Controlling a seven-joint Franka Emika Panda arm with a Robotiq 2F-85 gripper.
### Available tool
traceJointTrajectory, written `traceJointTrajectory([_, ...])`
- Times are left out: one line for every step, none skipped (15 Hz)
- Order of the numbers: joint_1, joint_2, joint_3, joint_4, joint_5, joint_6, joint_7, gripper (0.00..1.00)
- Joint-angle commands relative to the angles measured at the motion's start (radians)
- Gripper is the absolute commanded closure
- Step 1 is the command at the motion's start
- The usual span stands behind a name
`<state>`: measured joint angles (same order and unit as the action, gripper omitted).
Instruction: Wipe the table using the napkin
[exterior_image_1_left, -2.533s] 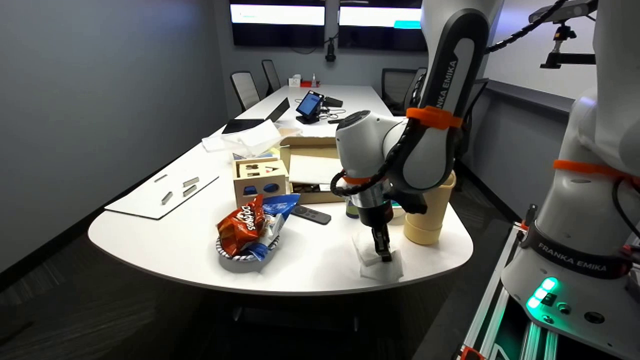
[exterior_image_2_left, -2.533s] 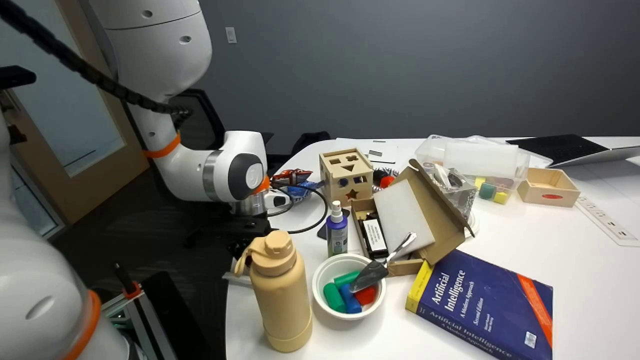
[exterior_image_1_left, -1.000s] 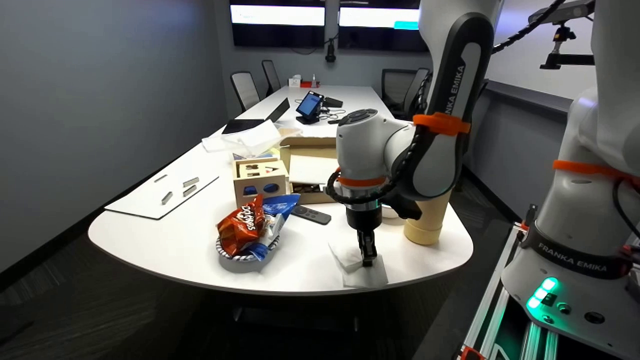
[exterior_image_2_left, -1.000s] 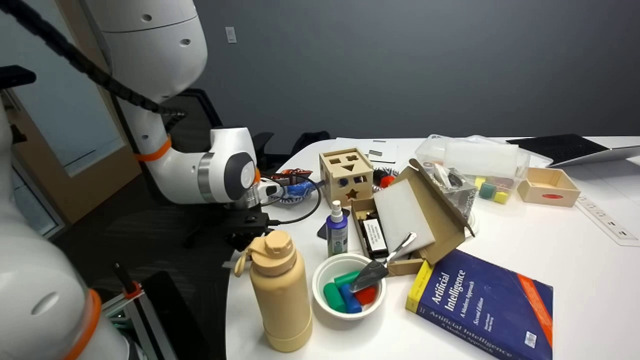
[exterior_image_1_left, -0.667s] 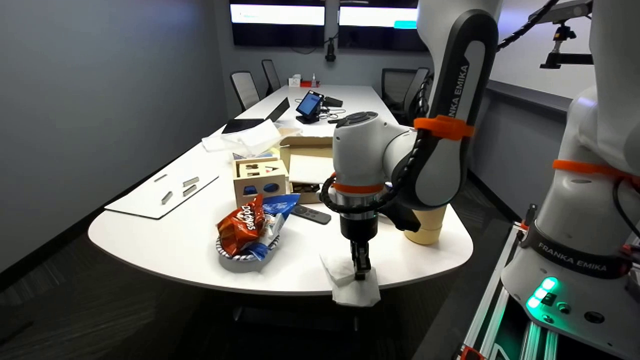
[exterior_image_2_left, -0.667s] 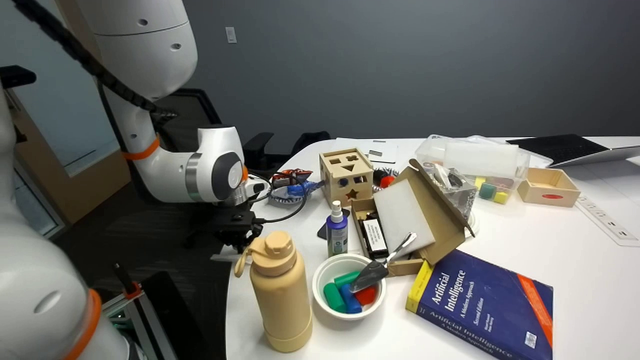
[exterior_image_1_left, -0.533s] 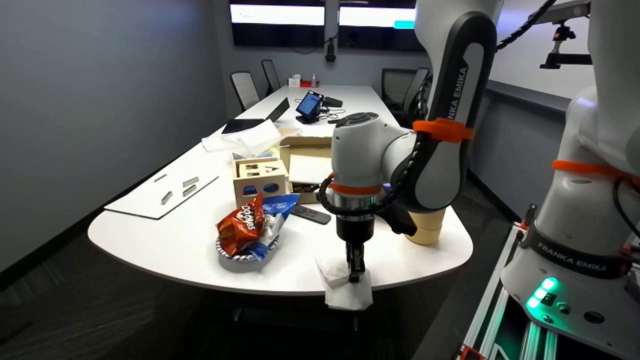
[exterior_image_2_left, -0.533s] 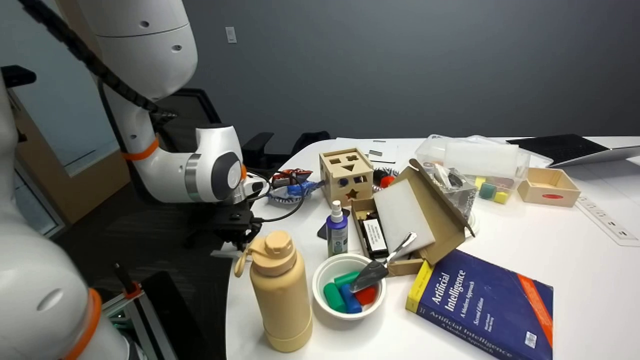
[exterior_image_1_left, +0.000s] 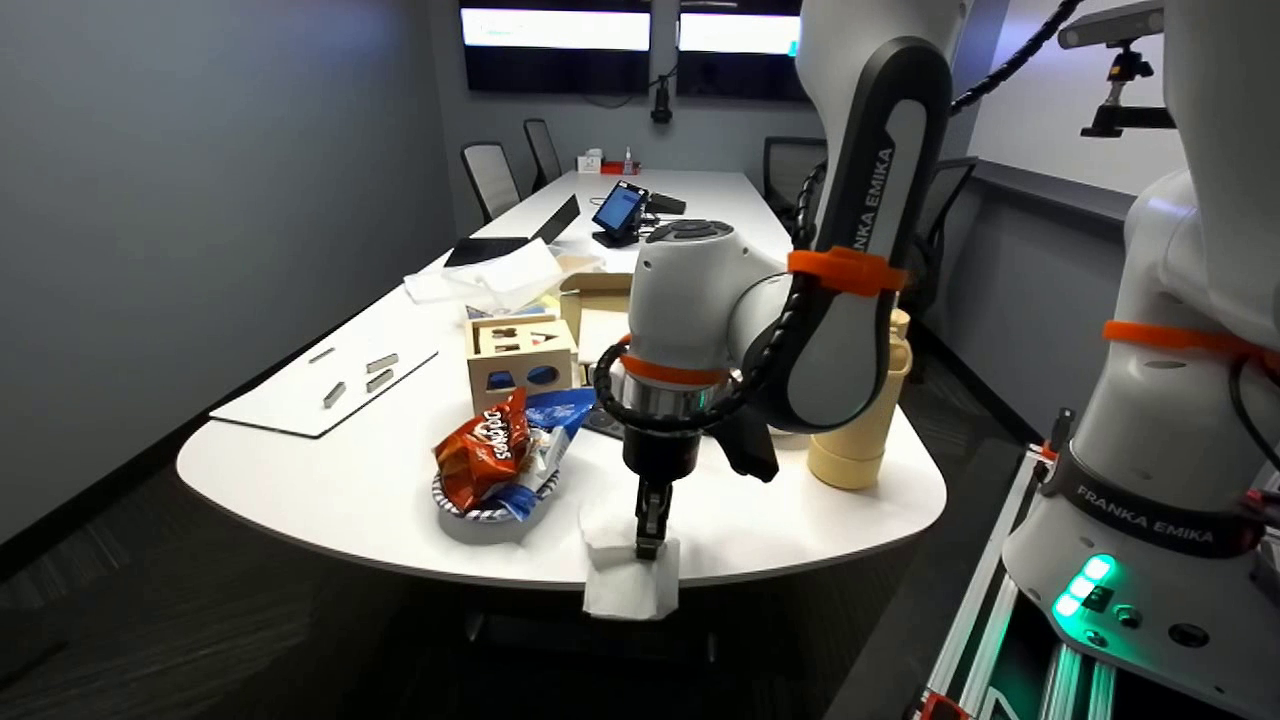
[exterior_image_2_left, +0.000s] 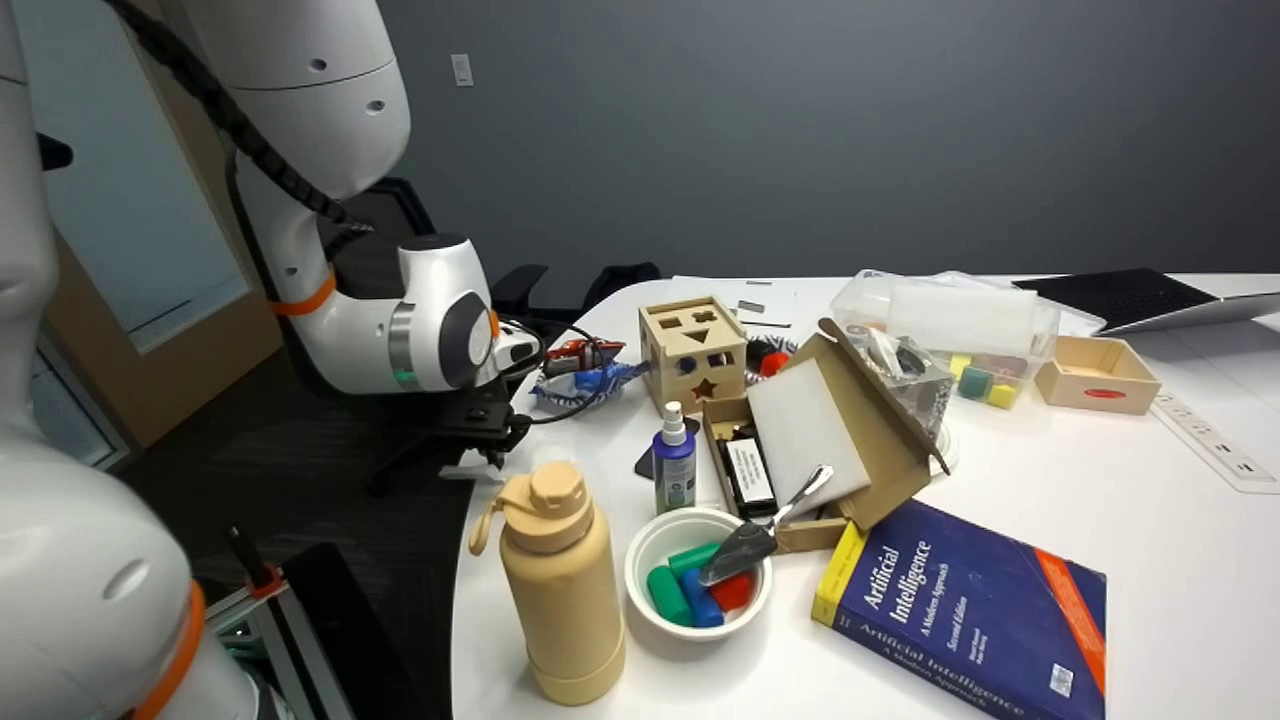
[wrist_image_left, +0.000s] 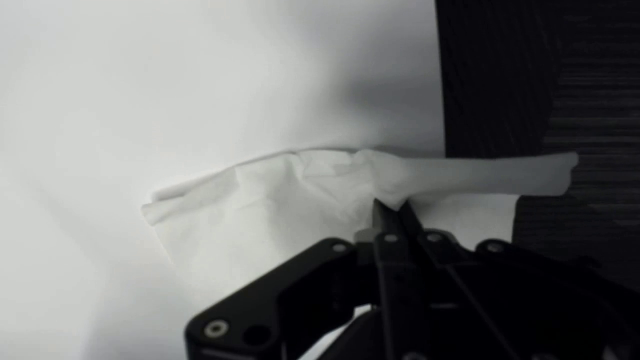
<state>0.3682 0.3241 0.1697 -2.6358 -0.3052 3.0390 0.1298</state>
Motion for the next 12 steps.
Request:
traceJointTrajectory([0.107, 0.015, -0.127, 0.046, -0.059, 0.046, 0.069, 1.00])
traceJointTrajectory([0.152, 0.018, -0.189, 0.054, -0.081, 0.062, 0.086, 1.00])
traceJointTrajectory([0.201, 0.024, -0.255, 0.062, -0.107, 0.077, 0.103, 1.00])
traceJointTrajectory([0.261, 0.034, -0.337, 0.070, -0.141, 0.092, 0.123, 1.00])
traceJointTrajectory([0.312, 0.045, -0.406, 0.074, -0.166, 0.101, 0.138, 1.00])
traceJointTrajectory([0.362, 0.062, -0.477, 0.078, -0.192, 0.113, 0.152, 1.00])
traceJointTrajectory([0.408, 0.075, -0.537, 0.075, -0.209, 0.122, 0.162, 1.00])
traceJointTrajectory([0.449, 0.088, -0.591, 0.069, -0.222, 0.127, 0.169, 1.00])
traceJointTrajectory([0.480, 0.099, -0.628, 0.062, -0.227, 0.128, 0.174, 1.00])
traceJointTrajectory([0.504, 0.107, -0.658, 0.053, -0.227, 0.124, 0.172, 1.00])
traceJointTrajectory([0.524, 0.110, -0.676, 0.043, -0.223, 0.115, 0.168, 1.00])
traceJointTrajectory([0.543, 0.108, -0.692, 0.032, -0.219, 0.113, 0.166, 1.00])
